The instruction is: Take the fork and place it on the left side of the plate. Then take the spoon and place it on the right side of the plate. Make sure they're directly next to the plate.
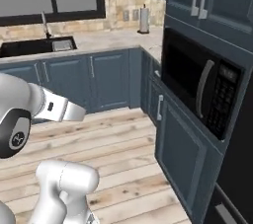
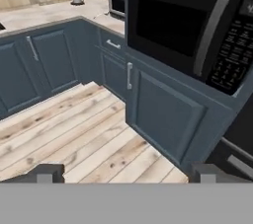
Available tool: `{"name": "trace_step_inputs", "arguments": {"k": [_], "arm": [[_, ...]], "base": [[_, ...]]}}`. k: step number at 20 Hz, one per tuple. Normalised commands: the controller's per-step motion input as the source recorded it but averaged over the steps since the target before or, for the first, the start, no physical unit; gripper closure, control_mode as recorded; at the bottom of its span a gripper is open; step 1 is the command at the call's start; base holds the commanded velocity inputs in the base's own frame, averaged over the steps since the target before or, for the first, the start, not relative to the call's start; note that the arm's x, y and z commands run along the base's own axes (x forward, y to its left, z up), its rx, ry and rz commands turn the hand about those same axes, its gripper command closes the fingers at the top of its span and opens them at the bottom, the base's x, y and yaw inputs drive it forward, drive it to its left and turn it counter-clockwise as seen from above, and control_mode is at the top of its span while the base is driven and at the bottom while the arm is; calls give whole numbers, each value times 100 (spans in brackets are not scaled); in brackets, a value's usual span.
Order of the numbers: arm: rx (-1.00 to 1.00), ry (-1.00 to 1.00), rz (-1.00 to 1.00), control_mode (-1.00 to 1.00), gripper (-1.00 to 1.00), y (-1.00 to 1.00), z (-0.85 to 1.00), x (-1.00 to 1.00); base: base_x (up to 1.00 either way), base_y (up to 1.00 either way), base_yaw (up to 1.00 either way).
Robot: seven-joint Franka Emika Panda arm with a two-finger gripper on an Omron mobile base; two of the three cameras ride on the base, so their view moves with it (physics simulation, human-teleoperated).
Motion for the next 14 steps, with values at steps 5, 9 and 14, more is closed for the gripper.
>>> {"name": "trace_step_inputs", "arguments": {"k": [5, 9, 14], "arm": [[0, 0, 0, 100, -100, 0, 0, 0], [0, 0, 0, 100, -100, 0, 0, 0], [0, 0, 0, 100, -100, 0, 0, 0]], "base": [[100, 69, -35], [100, 75, -31], [100, 76, -29]]}}
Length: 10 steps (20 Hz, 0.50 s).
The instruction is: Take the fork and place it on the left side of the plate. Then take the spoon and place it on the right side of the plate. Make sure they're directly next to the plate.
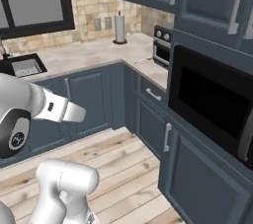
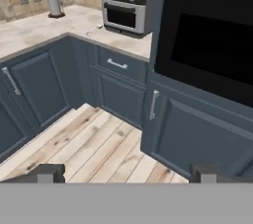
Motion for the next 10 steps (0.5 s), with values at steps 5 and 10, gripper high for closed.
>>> {"name": "trace_step_inputs", "arguments": {"k": [5, 10], "arm": [[0, 0, 0, 100, -100, 0, 0, 0], [0, 0, 0, 100, -100, 0, 0, 0]], "base": [[100, 73, -28], [100, 70, -28]]}}
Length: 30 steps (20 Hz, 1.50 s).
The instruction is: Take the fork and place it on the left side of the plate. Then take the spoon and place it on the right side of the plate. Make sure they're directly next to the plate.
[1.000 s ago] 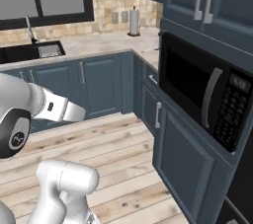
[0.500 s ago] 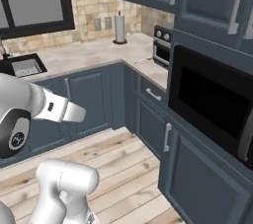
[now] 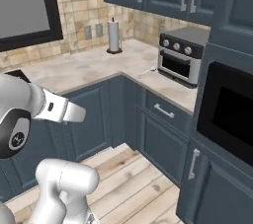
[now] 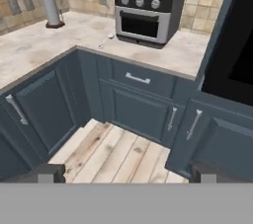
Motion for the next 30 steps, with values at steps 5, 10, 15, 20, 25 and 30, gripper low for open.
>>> {"name": "trace_step_inputs", "arguments": {"k": [5, 10, 15, 20, 25, 30], "arm": [[0, 0, 0, 100, -100, 0, 0, 0], [0, 0, 0, 100, -100, 0, 0, 0], [0, 0, 0, 100, -100, 0, 0, 0], [0, 0, 0, 100, -100, 0, 0, 0], [0, 0, 0, 100, -100, 0, 0, 0], [0, 4, -8, -100, -100, 13, -29, 21]], "base": [[100, 56, -27], [100, 35, -27], [100, 14, -30], [100, 6, -33], [96, 18, -31], [43, 24, -14]]}}
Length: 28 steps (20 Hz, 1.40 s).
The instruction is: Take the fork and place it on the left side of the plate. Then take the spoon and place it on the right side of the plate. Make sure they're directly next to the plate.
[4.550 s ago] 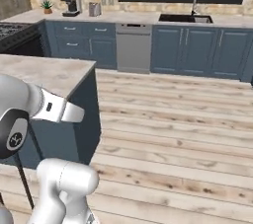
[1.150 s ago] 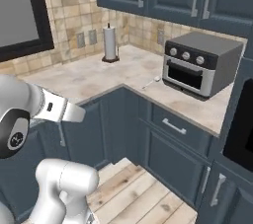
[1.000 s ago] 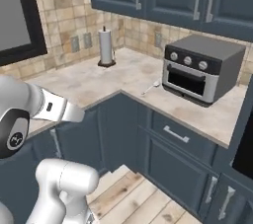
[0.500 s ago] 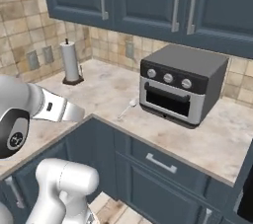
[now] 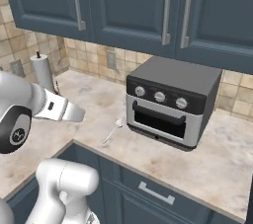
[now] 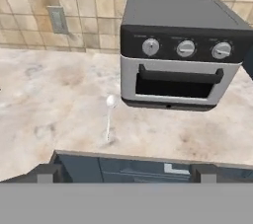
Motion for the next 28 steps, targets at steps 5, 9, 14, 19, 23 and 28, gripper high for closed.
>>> {"name": "trace_step_inputs", "arguments": {"k": [5, 9, 14, 19, 23, 28], "arm": [[0, 9, -12, -100, -100, 10, -80, 29], [2, 5, -4, -100, -100, -4, -65, 12], [5, 1, 0, -100, -100, -17, -40, 26], [1, -3, 0, -100, -100, -1, -55, 19], [0, -5, 0, -100, -100, 0, -71, 24], [0, -6, 0, -100, -100, 0, -54, 52]], "base": [[0, 0, 0], [0, 0, 0], [0, 0, 0], [0, 0, 0], [0, 0, 0], [0, 0, 0]]}}
